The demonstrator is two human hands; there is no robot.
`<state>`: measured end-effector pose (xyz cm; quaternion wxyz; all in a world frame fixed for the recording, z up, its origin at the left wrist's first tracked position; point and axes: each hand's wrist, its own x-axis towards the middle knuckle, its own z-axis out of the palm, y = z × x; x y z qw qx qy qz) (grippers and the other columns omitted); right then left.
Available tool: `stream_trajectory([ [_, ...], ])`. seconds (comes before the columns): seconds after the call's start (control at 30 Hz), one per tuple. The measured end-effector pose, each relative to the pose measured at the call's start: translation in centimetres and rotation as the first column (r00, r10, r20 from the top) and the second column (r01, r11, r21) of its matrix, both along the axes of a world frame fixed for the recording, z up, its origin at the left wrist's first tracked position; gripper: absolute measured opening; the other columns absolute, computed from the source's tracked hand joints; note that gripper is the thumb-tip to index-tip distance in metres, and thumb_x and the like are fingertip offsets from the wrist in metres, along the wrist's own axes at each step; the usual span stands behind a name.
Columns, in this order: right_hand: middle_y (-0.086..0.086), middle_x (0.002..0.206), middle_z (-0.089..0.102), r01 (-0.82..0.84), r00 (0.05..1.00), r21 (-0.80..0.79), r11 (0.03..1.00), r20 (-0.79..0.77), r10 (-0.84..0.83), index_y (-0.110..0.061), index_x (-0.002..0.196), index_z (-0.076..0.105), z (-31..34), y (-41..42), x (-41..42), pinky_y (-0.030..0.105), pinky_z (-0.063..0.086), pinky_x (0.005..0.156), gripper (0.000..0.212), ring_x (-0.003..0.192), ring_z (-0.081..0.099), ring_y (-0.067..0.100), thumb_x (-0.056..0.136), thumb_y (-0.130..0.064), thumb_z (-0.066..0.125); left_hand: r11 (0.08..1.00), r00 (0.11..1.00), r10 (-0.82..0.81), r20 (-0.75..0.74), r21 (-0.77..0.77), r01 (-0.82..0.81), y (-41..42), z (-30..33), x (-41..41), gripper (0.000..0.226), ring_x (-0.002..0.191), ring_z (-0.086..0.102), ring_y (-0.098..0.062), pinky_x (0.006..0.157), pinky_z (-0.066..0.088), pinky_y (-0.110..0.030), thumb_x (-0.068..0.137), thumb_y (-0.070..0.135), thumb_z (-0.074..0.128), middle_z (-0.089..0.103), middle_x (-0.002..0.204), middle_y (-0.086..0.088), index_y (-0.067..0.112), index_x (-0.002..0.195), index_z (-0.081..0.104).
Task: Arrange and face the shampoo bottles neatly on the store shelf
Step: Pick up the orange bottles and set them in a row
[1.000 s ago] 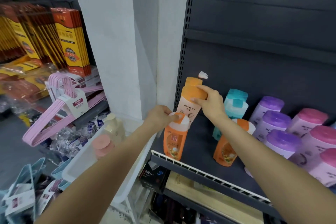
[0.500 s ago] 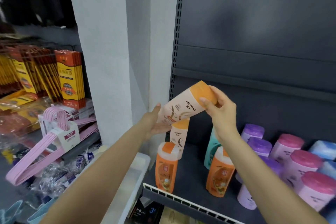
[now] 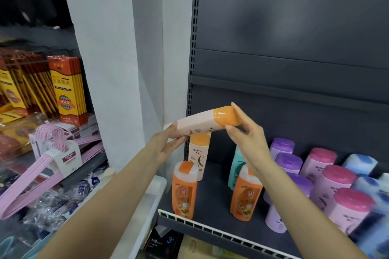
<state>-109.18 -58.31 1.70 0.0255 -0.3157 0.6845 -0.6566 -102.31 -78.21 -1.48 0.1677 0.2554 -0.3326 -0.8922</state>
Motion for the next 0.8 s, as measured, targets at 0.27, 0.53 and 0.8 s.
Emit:
stream_trajectory([
  [0.27,-0.003,0.126,0.056,0.127,0.965,-0.199,0.972,0.251,-0.075,-0.021,0.132,0.045,-0.5,-0.8,1.0,0.037,0.047,0.101,0.062,0.113,0.057,0.012,0.077,-0.022,0.075,0.998,0.993,0.057,-0.101,0.023,-0.055,0.9,-0.5,-0.7,0.039,0.114,0.056,-0.037,0.096,0.048,-0.046,0.087,0.016,0.064,0.045,0.128,-0.021,0.011,0.116,0.038],
  [0.53,-0.004,0.133,0.053,0.03,0.982,-0.09,0.995,0.19,-0.012,-0.035,0.13,0.047,-1.2,2.0,0.6,0.037,0.045,0.103,0.064,0.124,0.049,0.014,0.078,-0.008,0.073,0.993,0.997,0.03,-0.076,-0.109,-0.039,0.5,-0.8,-0.4,0.049,0.101,0.064,-0.028,0.065,0.059,-0.03,0.089,0.009,0.06,0.059,0.12,-0.02,-0.002,0.132,0.04],
  [0.8,-0.003,0.142,0.046,-0.076,0.951,-0.147,0.986,0.288,0.116,-0.027,0.144,0.031,-2.1,2.4,0.7,0.042,0.048,0.099,0.081,0.127,0.048,0.02,0.079,0.001,0.069,0.972,0.979,0.028,-0.202,-0.221,-0.074,0.4,-0.8,0.5,0.048,0.101,0.067,-0.024,0.087,0.055,-0.036,0.087,0.003,0.059,0.066,0.113,-0.013,0.01,0.13,0.039],
])
